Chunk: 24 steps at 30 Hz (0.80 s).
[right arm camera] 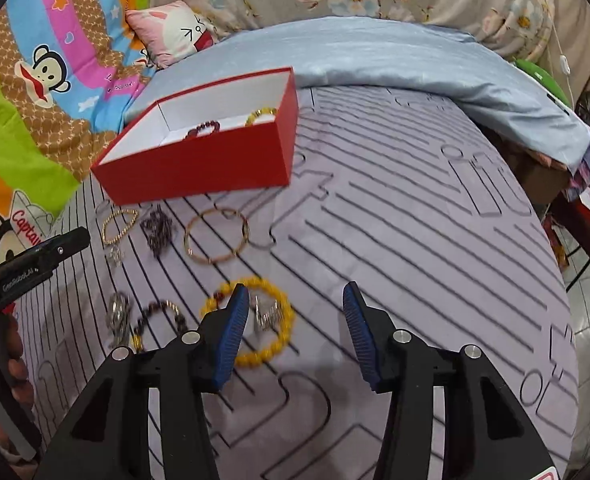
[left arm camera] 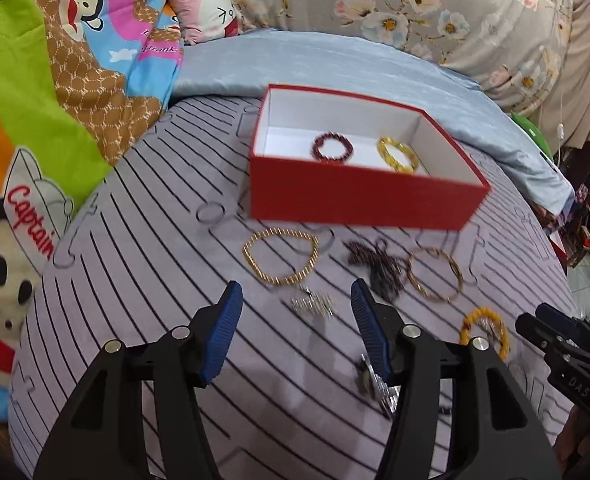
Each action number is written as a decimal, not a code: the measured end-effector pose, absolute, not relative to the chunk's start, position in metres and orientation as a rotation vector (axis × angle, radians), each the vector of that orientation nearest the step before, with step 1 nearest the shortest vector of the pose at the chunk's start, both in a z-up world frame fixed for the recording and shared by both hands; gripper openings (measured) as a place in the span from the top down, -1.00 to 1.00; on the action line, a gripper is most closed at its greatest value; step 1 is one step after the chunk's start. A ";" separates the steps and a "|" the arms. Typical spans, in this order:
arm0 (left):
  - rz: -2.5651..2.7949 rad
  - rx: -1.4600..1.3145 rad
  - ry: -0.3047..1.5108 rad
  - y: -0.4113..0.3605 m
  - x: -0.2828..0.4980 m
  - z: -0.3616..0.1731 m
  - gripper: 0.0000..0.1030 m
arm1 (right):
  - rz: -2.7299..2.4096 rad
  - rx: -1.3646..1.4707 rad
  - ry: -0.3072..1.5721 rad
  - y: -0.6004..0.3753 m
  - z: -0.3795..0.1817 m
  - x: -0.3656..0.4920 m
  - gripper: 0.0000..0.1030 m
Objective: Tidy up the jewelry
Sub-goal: 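Withdraw both open grippers from the box back over the remaining jewelry, then grasp the silver watch with the left gripper while the right gripper grasps the orange bead bracelet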
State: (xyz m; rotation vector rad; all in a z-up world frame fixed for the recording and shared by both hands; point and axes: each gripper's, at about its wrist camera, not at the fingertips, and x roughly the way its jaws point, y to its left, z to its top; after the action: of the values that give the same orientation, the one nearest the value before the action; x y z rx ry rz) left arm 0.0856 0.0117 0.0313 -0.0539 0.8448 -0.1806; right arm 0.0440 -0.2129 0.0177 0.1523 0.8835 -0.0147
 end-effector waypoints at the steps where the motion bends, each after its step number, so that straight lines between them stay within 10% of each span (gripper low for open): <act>1: -0.188 -0.048 0.850 0.009 0.080 0.030 -0.04 | -0.020 0.151 0.886 -0.213 0.015 0.039 0.09; 24: -0.170 -0.056 0.920 -0.009 0.054 0.000 -0.11 | 0.010 0.180 0.918 -0.207 0.008 0.005 0.10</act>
State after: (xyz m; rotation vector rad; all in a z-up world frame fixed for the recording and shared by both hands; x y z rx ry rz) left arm 0.0543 -0.0094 0.0000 -0.0557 0.9197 -0.1698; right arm 0.0051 -0.2066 0.0080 0.1798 0.9175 0.0096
